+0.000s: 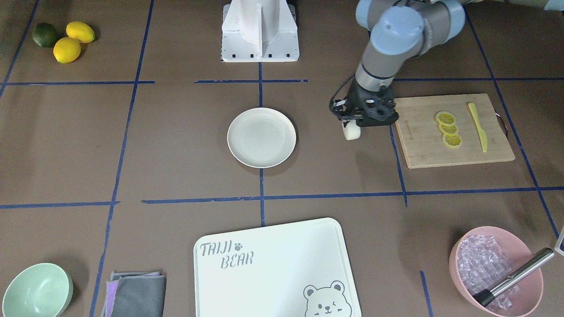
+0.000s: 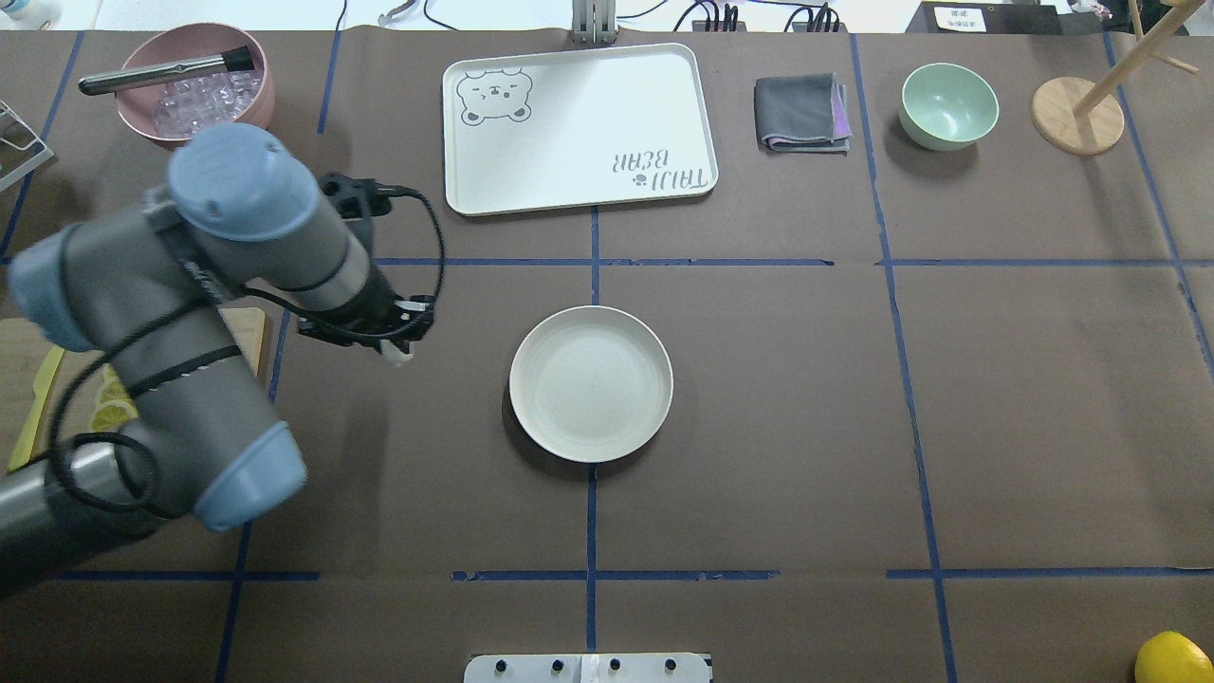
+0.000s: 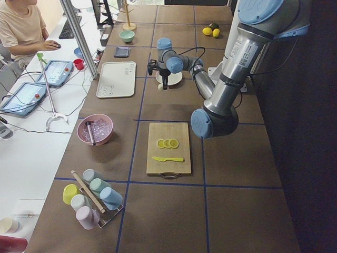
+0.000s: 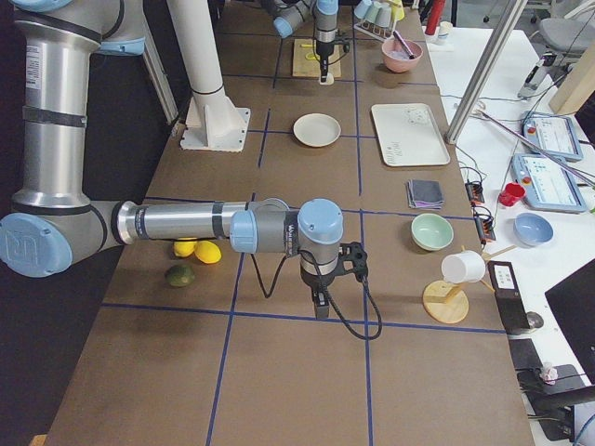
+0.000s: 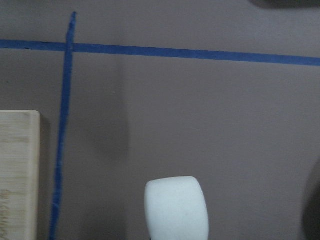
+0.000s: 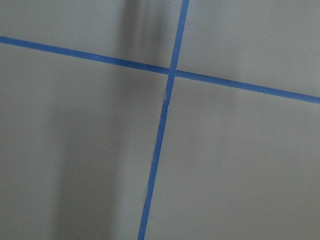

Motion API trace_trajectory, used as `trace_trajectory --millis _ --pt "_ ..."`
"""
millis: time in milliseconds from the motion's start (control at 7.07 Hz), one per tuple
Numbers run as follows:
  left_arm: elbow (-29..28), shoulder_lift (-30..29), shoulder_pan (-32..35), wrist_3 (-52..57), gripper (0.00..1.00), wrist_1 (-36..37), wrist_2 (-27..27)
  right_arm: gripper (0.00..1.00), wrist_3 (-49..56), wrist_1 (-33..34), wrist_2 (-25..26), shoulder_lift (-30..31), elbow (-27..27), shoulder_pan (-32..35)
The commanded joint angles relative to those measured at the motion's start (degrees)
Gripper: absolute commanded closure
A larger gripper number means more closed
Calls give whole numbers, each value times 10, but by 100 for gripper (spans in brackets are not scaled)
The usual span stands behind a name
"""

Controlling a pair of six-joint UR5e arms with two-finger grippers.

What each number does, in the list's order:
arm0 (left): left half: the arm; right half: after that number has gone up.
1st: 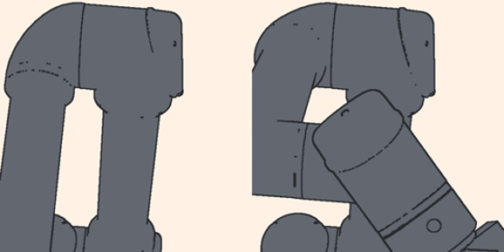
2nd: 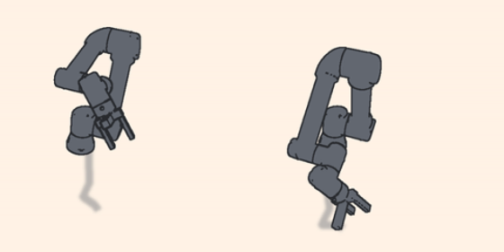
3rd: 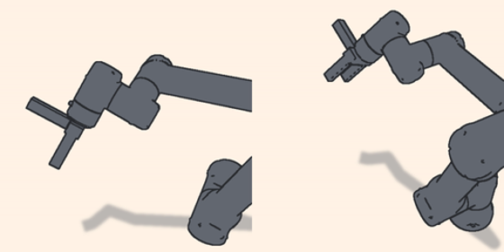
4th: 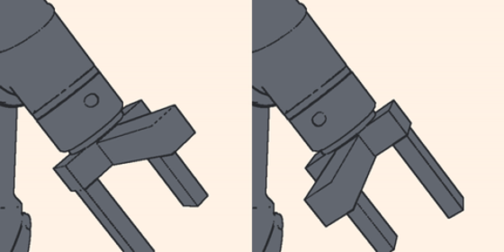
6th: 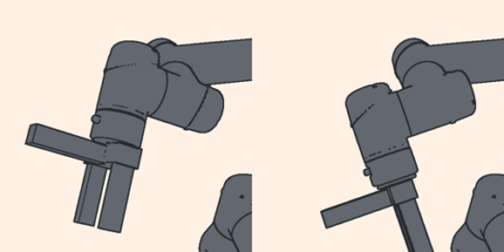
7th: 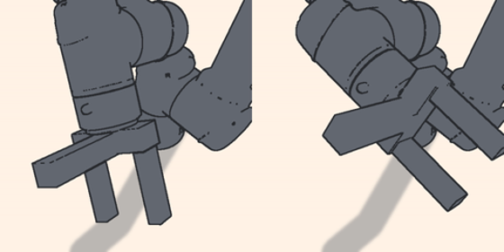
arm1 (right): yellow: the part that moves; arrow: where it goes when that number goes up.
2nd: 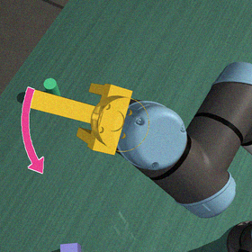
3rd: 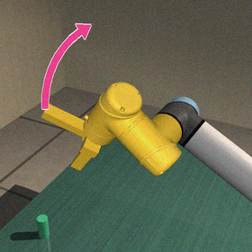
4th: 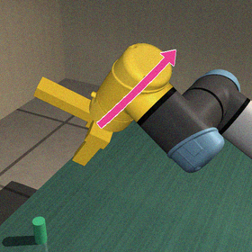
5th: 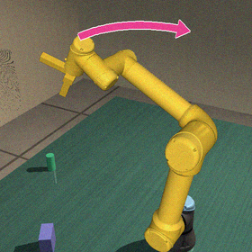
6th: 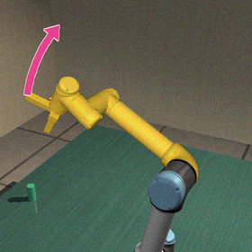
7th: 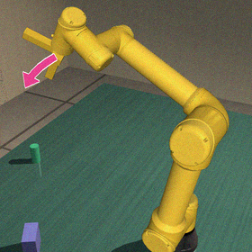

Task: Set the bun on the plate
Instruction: 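Carry the bun with the left gripper over the white plate and lower it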

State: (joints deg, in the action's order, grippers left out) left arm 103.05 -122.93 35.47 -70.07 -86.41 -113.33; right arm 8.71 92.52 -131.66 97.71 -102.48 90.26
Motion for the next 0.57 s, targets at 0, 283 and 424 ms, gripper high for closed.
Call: trace_trajectory --millis 0,283,424 --pt "-138 -147 -61 -64 69 -10 47 0 0 0 0 -1 1 0" --pt "-199 -157 -93 -73 69 -103 60 0 -1 0 0 -1 1 0" --pt "-214 -158 -102 -72 59 -106 68 0 0 0 0 -1 1 0"
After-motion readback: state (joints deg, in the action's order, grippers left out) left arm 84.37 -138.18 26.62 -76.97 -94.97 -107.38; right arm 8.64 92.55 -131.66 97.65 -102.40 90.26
